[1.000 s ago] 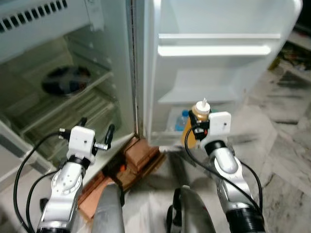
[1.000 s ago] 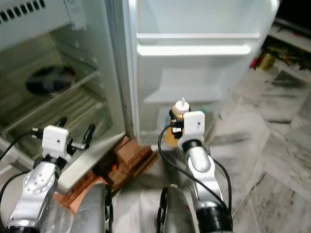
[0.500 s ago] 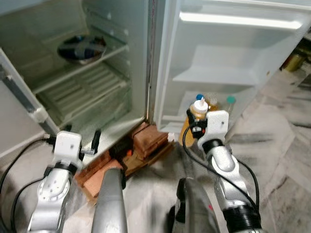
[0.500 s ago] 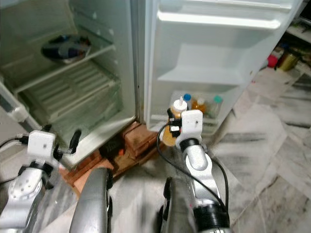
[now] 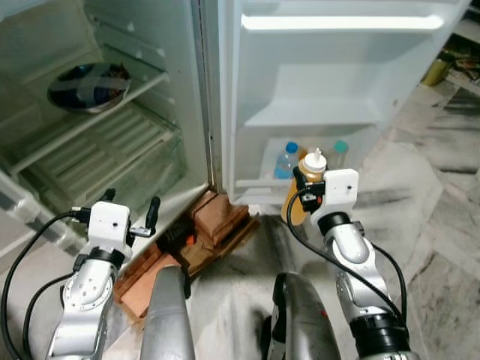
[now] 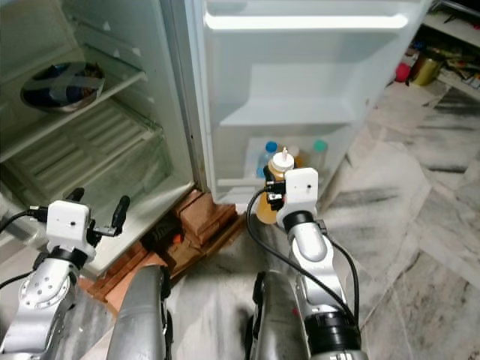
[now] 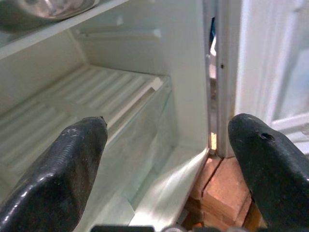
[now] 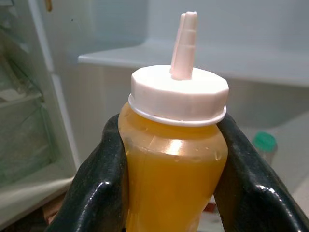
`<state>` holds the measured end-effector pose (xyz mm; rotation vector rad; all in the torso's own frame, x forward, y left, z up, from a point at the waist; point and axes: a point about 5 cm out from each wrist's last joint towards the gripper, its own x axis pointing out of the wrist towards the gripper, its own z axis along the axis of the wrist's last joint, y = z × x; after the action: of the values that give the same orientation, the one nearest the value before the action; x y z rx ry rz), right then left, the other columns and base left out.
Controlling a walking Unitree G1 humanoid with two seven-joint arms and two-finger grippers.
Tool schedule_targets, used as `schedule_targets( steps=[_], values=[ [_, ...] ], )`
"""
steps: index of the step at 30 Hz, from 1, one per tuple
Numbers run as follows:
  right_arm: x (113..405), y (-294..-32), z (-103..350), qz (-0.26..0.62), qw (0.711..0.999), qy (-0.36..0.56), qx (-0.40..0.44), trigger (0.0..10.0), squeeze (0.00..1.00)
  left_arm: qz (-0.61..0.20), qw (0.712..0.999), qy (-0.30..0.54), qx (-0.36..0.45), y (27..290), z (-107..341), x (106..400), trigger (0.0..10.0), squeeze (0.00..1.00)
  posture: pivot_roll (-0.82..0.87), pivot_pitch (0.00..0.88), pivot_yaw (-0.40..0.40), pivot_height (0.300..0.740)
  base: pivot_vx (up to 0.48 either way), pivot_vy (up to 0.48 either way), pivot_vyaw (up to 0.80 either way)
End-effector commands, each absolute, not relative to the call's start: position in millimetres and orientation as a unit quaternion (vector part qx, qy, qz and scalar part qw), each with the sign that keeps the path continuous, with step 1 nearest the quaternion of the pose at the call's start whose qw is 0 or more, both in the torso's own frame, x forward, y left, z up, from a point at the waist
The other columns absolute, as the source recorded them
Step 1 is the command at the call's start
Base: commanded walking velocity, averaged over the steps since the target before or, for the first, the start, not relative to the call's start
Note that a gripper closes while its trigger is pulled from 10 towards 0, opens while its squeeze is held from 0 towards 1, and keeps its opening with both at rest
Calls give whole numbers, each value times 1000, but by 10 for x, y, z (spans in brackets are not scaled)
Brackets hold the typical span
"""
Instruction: Restocking fridge
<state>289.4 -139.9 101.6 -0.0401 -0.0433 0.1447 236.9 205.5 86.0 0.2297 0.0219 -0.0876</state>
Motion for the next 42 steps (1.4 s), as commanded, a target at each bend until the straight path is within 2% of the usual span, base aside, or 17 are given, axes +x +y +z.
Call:
schedule_targets(
  steps=[1, 14, 25, 42],
  values=[
    [2922, -1376, 1078, 76, 996, -36, -16, 10000, 0, -48, 992, 14, 116, 2057, 857, 2375, 10000, 0, 73, 137, -39, 613, 379, 0, 0],
    [2941, -1382, 1088, 80, 996, -35, -12, 10000, 0, -53, 992, 15, 113, 2027, 847, 2385, 10000, 0, 73, 138, -39, 613, 388, 0, 0],
    [2913, -1331, 1071, 107, 994, -34, -21, 10000, 0, -47, 992, 17, 112, 2026, 845, 2377, 10000, 0, 74, 142, -40, 613, 0, 0, 0],
    [2881, -1294, 1050, 114, 993, -28, -9, 10000, 0, -50, 992, 17, 116, 2025, 856, 2382, 10000, 0, 75, 150, -36, 613, 0, 0, 615]
  ],
)
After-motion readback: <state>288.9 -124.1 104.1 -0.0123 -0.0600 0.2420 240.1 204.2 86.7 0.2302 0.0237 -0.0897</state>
